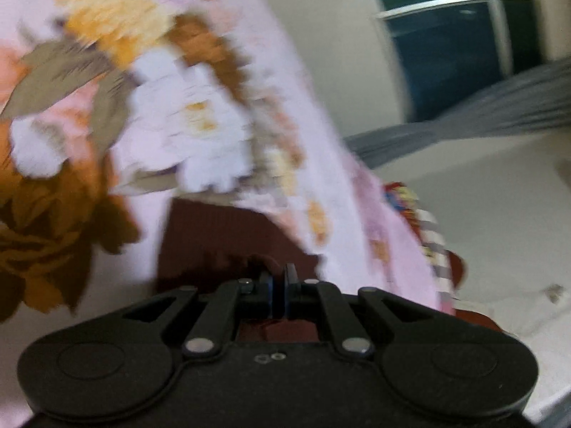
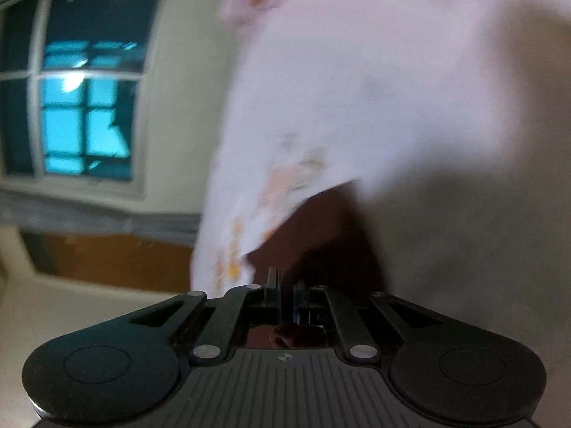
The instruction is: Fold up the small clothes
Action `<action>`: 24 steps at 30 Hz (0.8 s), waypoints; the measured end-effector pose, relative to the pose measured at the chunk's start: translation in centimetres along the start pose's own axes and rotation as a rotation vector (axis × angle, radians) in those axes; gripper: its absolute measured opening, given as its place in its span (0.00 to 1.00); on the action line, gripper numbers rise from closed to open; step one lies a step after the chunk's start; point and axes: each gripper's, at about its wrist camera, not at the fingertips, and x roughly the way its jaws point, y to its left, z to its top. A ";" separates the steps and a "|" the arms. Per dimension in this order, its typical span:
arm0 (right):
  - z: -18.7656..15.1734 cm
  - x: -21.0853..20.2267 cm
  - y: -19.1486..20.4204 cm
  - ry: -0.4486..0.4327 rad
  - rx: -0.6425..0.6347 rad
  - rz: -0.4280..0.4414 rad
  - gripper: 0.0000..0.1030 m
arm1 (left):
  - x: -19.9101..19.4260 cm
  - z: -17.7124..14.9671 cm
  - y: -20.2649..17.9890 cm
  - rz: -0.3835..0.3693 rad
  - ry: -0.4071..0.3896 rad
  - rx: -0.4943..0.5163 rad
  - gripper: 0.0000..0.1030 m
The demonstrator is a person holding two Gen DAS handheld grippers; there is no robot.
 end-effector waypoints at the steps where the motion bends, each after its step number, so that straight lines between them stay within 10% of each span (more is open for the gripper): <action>1: 0.3 0.4 -0.8 0.022 0.024 0.005 0.05 | 0.4 -0.1 0.6 0.007 0.020 -0.014 0.05; 4: 0.3 -0.2 -1.3 0.039 0.007 0.042 0.09 | 0.1 -0.5 1.4 -0.021 0.028 -0.033 0.14; 8: 0.2 -2.4 -0.8 0.044 -0.045 0.073 0.38 | -0.1 -0.7 0.8 -0.046 0.033 -0.004 0.14; 10: 0.2 -2.5 0.1 0.038 -0.141 0.036 0.33 | 0.4 -0.6 0.0 -0.017 0.031 0.035 0.05; 11: 0.1 -2.2 0.7 0.039 -0.193 -0.009 0.07 | 0.7 -0.6 -0.1 -0.014 0.023 0.039 0.05; 24: 2.6 -1.2 -1.5 -0.110 -0.040 0.015 0.06 | 2.3 2.7 0.9 0.011 -0.110 -0.119 0.18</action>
